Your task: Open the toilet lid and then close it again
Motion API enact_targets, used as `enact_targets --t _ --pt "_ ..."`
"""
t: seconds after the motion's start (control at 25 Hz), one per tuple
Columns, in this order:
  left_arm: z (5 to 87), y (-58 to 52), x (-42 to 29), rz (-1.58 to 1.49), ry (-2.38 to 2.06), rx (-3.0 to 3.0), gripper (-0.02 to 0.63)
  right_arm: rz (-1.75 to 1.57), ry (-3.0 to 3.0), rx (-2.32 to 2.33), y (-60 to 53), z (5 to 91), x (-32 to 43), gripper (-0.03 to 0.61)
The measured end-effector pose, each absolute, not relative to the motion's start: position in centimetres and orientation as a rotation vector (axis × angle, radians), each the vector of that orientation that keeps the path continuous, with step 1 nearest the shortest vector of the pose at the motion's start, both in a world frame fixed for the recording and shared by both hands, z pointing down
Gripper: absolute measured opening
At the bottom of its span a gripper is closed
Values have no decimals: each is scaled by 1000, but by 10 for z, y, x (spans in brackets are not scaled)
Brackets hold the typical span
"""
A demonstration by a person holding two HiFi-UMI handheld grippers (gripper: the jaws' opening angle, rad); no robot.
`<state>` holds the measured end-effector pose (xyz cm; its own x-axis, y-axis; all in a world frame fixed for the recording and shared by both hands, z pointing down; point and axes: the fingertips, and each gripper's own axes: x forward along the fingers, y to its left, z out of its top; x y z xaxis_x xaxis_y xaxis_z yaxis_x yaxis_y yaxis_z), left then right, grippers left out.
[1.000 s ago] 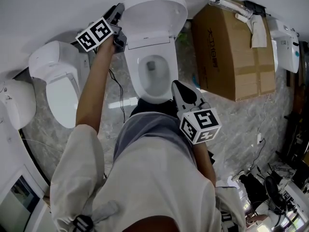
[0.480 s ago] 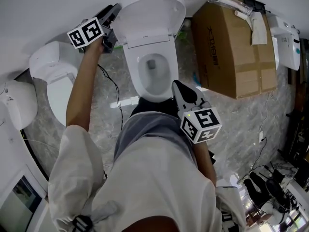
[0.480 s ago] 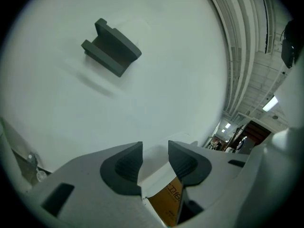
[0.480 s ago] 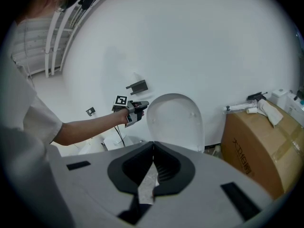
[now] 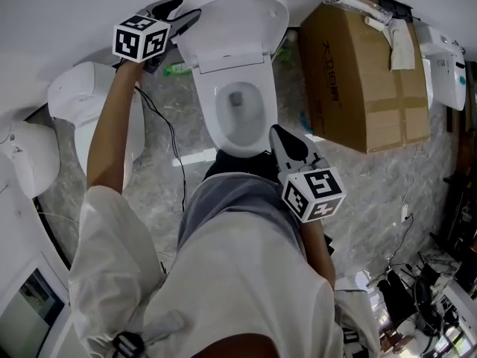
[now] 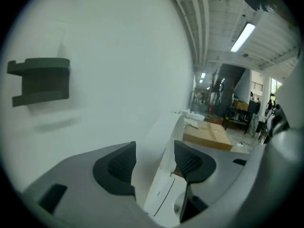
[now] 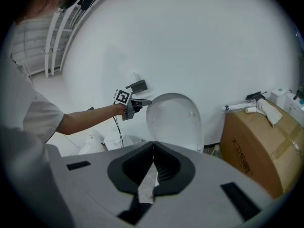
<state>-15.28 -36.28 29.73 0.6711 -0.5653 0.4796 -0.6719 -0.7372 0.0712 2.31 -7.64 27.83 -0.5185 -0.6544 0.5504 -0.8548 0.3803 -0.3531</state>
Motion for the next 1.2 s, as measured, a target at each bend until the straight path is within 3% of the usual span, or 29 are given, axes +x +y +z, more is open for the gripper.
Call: enact_targets --t 0.4,1.2 --pt "297 -376 -137 916 -785 2701 227 880 -2294 1370 -71 277 32 11" --pt "294 -361 -123 890 -786 2704 210 907 -2298 1355 -50 280 21 11"
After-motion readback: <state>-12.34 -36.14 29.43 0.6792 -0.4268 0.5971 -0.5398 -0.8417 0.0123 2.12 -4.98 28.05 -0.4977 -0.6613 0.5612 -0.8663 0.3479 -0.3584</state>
